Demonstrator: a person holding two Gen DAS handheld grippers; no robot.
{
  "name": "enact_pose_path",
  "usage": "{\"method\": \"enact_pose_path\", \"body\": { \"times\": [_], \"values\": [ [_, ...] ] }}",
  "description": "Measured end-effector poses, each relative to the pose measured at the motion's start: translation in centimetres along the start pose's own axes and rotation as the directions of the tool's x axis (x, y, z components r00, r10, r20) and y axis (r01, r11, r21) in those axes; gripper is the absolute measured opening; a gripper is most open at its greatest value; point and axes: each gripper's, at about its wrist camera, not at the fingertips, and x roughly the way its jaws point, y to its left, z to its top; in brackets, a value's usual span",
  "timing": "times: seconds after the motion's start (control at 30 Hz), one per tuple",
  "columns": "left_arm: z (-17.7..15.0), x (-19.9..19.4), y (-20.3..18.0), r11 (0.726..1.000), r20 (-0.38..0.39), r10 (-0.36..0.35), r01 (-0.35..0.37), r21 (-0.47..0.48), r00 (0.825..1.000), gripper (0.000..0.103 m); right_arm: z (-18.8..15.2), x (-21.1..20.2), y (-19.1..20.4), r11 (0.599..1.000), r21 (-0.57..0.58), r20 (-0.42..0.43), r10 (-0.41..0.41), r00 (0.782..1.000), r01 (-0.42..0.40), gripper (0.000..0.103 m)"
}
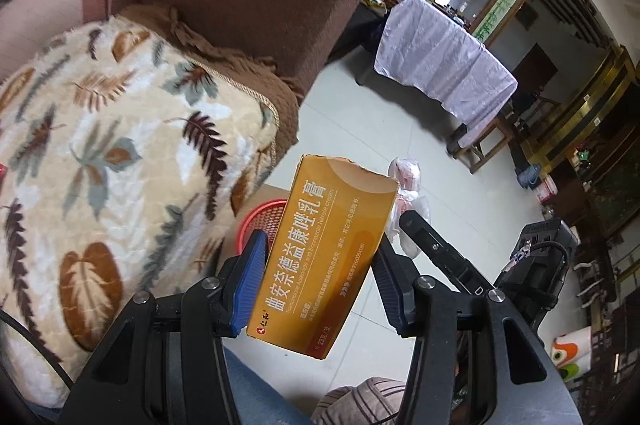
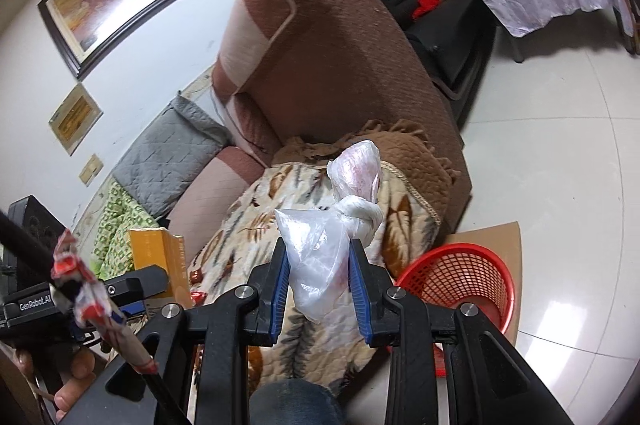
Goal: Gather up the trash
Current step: 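Carry the plastic bag and orange box toward the red mesh basket, then open both tools over the red mesh basket to drop the items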
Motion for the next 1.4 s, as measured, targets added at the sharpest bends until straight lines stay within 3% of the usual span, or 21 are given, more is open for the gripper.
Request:
{"method": "enact_pose_path", "body": {
  "times": [0.53,0.93,1.0,1.07,1.17,1.3,1.4],
  "values": [
    [1.1,8.6,1.2,0.999,-0.107,-0.003,-0.002,-0.048,0.994,0.051,-0.4,2.7,-4.9,0.994,0.065,-0.064,-0.086,0.994,0.09,0.032],
    [1.8,16.0,1.9,0.997,-0.195,-0.037,0.023,-0.074,0.98,0.051,-0.7,3.9,-8.1,0.985,0.108,-0.095,-0.127,0.987,0.138,0.032],
    [1.8,16.8,2.0,0.997,-0.211,-0.042,0.027,-0.074,0.976,0.051,-0.8,4.0,-8.4,0.983,0.115,-0.1,-0.134,0.986,0.145,0.037],
    [1.8,17.7,2.2,0.997,-0.232,-0.036,0.019,-0.075,0.972,0.053,-0.8,4.2,-8.7,0.98,0.128,-0.104,-0.141,0.985,0.154,0.049],
    [1.7,18.2,2.5,0.997,-0.241,-0.031,0.012,-0.078,0.97,0.061,-0.8,4.3,-9.0,0.978,0.142,-0.113,-0.135,0.984,0.15,0.054],
    [1.5,17.6,3.4,0.995,-0.237,-0.036,0.013,-0.097,0.971,0.061,-0.6,4.3,-8.5,0.98,0.133,-0.11,-0.133,0.985,0.148,0.054],
    [1.7,14.9,4.3,0.995,-0.192,-0.033,0.015,-0.097,0.981,0.061,-0.3,4.1,-7.6,0.985,0.115,-0.097,-0.114,0.989,0.125,0.054]
  ]
}}
